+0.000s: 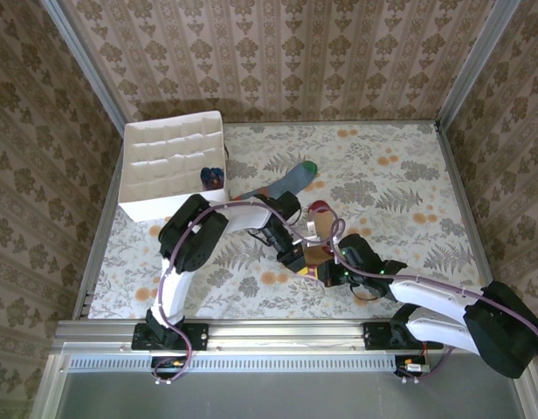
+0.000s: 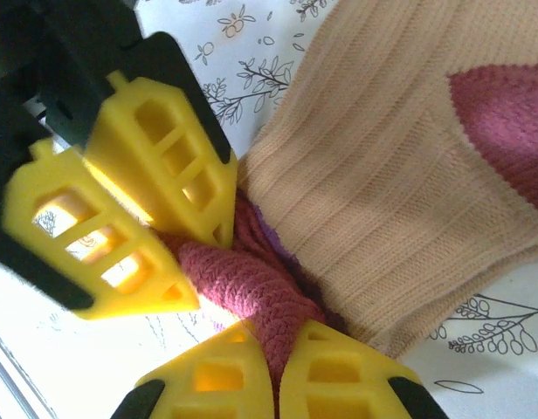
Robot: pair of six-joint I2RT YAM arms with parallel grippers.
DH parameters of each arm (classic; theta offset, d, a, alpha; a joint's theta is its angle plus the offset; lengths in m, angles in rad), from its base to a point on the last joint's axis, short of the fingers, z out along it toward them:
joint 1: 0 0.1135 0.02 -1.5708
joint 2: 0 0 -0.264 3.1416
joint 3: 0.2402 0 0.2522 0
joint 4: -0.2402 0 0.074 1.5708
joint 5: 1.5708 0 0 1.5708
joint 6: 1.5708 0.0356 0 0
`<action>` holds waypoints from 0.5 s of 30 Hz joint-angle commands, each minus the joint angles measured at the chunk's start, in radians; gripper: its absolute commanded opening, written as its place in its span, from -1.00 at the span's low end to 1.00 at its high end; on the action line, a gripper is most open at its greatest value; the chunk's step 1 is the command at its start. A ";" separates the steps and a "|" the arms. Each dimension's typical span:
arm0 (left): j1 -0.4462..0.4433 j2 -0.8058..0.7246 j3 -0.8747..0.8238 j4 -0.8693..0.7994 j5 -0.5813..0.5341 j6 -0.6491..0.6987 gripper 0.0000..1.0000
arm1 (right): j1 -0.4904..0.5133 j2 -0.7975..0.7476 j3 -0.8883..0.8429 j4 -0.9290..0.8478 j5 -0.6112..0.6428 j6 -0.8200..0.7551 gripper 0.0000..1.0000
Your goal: Roll the socks
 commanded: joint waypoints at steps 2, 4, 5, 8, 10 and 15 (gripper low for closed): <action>0.018 -0.147 -0.164 0.277 -0.089 -0.055 -0.63 | -0.023 0.033 0.032 -0.135 0.050 0.098 -0.96; 0.036 -0.218 -0.255 0.425 -0.089 -0.086 -0.54 | -0.057 0.041 0.035 -0.162 0.025 0.129 -0.97; 0.050 -0.256 -0.309 0.516 -0.081 -0.104 -0.51 | -0.073 0.042 0.034 -0.170 0.006 0.142 -0.97; 0.088 -0.351 -0.460 0.783 -0.044 -0.146 -0.42 | -0.104 0.040 0.033 -0.182 -0.032 0.169 -0.97; 0.105 -0.391 -0.538 0.929 -0.033 -0.161 -0.35 | -0.116 0.042 0.036 -0.191 -0.055 0.177 -0.97; 0.105 -0.406 -0.617 1.106 -0.017 -0.153 -0.27 | -0.146 0.060 0.038 -0.202 -0.102 0.186 -0.97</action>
